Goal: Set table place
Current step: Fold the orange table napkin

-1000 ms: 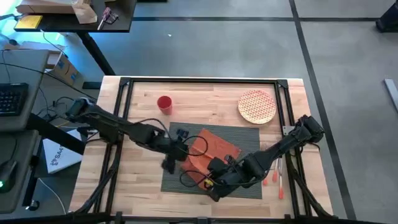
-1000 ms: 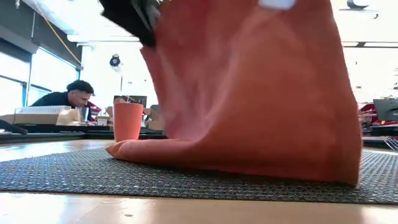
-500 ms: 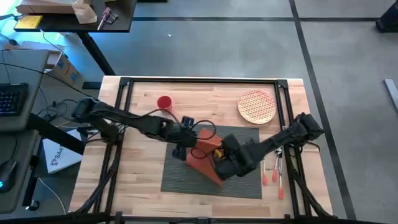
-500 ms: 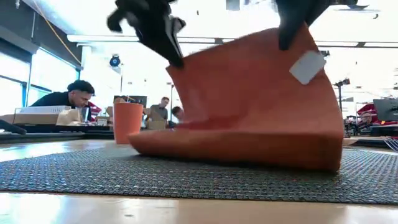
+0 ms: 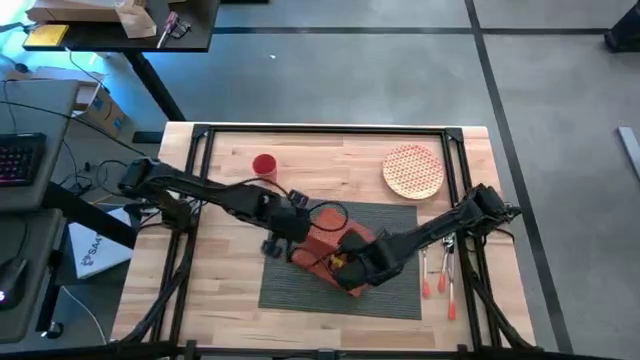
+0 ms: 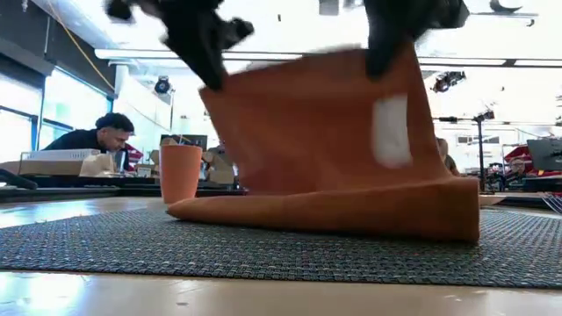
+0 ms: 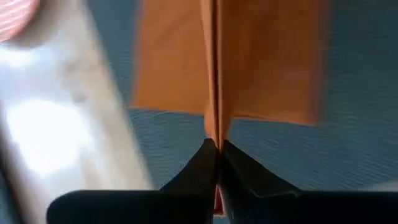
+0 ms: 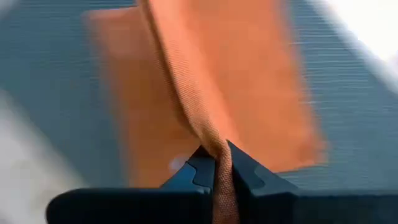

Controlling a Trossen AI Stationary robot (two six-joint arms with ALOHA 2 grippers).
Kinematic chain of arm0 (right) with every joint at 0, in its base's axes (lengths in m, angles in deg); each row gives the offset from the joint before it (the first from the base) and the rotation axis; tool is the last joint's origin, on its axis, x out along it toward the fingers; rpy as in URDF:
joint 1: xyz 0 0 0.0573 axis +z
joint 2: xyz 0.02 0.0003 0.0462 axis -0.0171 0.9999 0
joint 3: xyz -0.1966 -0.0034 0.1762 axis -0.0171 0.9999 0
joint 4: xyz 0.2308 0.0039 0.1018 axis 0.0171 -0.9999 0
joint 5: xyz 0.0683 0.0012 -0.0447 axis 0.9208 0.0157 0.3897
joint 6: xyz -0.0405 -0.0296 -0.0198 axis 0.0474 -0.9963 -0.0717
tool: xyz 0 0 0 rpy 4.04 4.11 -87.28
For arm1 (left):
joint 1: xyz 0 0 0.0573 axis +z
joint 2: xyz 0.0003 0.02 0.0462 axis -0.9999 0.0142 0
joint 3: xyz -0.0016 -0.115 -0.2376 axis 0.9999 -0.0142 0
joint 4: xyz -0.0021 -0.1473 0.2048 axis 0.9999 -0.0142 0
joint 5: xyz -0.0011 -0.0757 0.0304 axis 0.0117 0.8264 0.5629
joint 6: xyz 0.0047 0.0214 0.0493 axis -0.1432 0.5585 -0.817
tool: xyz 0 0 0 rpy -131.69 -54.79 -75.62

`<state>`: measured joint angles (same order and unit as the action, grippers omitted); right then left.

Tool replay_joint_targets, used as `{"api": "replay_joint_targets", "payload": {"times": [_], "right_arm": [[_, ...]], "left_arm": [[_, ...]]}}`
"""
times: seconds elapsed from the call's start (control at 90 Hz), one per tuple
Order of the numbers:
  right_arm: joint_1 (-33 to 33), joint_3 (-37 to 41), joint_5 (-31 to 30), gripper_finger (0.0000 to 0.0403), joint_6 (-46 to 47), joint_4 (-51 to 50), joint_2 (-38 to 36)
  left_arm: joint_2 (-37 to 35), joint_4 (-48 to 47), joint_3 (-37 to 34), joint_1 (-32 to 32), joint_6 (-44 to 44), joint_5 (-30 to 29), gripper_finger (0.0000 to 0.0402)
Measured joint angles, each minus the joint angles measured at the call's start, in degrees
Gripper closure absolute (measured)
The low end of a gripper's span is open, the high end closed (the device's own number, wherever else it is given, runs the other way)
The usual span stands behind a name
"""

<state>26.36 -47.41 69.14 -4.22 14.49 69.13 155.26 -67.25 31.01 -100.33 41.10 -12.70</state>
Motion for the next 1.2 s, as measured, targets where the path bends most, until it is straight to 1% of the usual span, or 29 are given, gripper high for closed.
{"api": "replay_joint_targets", "payload": {"times": [0.044, 0.089, 0.2, 0.322, 0.411, 0.522, 0.611, 0.744, 0.833, 0.9, 0.956, 1.1, 1.2], "right_arm": [[0.5, -0.06, 0.26, 0.0403, -0.43, 2.2, -0.13], [0.7, -0.05, -0.1, 0.0403, 0.34, 2.34, -0.1], [0.1, 2.22, -1.99, 0.0403, 6.6, -1.7, -0.11], [-1.06, 7.38, -3.21, 0.0403, 11.61, -4.57, -0.09], [-1.93, 11.72, -1.15, 0.0403, 12.74, -2.99, -0.09], [-2.76, 16.88, 1.39, 0.0403, 12.87, 1.33, 0.0], [-3.05, 19.13, 2.11, 0.0403, 12.88, 3.14, 0.0], [-3.4, 20.46, 1.95, 0.0396, 13.08, 2.88, 0.0], [-3.4, 20.53, 1.91, 0.0377, 13.82, 1.63, 0.0], [-3.4, 20.5, 0.92, 0.0354, 14.44, 1.0, 0.0], [-3.41, 20.32, 0.17, 0.0331, 14.8, -0.32, 0.0], [-3.46, 20.31, -0.91, 0.0266, 17.1, -4.5, -0.49], [-2.17, 20.31, -2.5, 0.0231, 16.58, -5.77, -2.95]], "left_arm": [[-0.81, -0.29, 0.18, 0.12, 0.77, 1.65, 0.0401], [-1.15, -0.02, 0.21, 0.5, 1.04, 2.17, 0.0401], [0.09, 4.42, -1.08, 2.73, 1.09, 1.08, 0.0401], [4.16, 10.42, -2.3, 4.99, 1.62, -2.05, 0.0401], [7.39, 13.51, -2.25, 6.22, 1.59, -2.58, 0.0401], [11.56, 15.86, -2.26, 6.8, 1.61, -2.99, 0.0401], [14.15, 17.36, -2.24, 6.79, 1.61, -5.41, 0.0401], [16.95, 17.73, -2.24, 6.44, 2.04, -10.31, 0.0401], [17.25, 17.2, -2.26, 6.55, 3.75, -13.23, 0.0401], [17.14, 17.31, -2.26, 6.89, 5.45, -14.89, 0.0397], [16.86, 17.15, -2.26, 7.27, 6.03, -14.97, 0.0388], [15.64, 14.42, -2.26, 8.26, 7.62, -14.95, 0.0344], [13.96, 9.38, -2.26, 8.81, 9.15, -14.49, 0.0305]]}}
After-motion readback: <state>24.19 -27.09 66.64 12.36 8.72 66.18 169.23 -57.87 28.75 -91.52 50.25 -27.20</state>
